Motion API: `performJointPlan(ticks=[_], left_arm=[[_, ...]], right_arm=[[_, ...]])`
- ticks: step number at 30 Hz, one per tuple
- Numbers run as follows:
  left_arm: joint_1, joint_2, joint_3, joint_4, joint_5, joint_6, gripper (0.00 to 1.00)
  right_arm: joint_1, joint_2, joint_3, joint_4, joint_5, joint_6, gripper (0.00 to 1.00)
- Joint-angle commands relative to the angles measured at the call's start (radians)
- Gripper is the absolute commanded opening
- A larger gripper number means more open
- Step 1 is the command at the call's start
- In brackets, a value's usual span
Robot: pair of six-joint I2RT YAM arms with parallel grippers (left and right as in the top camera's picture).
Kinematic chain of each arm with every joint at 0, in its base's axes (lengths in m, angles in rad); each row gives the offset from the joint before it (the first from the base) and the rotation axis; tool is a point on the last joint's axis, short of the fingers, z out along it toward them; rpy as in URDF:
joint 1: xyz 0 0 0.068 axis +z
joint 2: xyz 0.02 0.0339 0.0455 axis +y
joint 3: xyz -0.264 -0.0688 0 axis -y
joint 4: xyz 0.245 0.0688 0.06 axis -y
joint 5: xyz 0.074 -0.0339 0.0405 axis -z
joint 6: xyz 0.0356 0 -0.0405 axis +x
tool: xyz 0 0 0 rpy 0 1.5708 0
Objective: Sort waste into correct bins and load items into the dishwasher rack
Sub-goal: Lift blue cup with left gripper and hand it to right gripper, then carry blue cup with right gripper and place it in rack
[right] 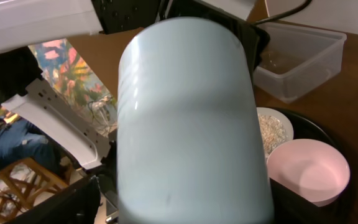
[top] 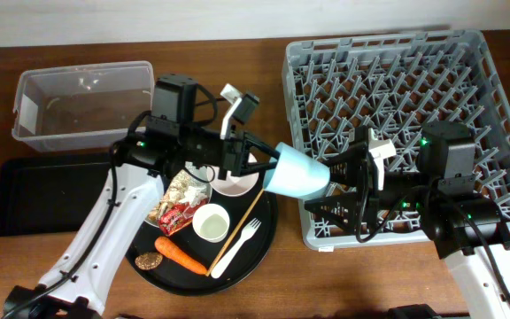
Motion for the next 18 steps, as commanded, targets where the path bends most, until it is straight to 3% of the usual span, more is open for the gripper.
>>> performJointPlan(ticks=[1,8,14,15,16,18], left_arm=[[-0.028,0.013,0.012,0.008,-0.022,0.004,0.0],[-0.028,0.013,0.012,0.016,-0.022,0.004,0.0],[-0.028,0.013,0.012,0.037,-0.022,0.005,0.01],[-0.028,0.013,0.012,0.037,-0.023,0.005,0.02],[-0.028,0.013,0.012,0.037,-0.026,0.005,0.16],[-0.028,0.013,0.012,0.037,-0.035,0.006,0.31]], right_arm=[[0.001,-0.006,0.019,0.004,-0.024,-0.009,0.79],[0.001,-0.006,0.019,0.004,-0.024,-0.009,0.61],[0.001,-0.006,0.019,0.004,-0.024,-0.009,0.52],[0.001,-0.006,0.019,0.004,-0.024,-0.009,0.5],[0.001,-0.006,0.019,0.004,-0.024,-0.009,0.49],[0.001,-0.006,0.019,0.004,-0.024,-0.009,0.49]])
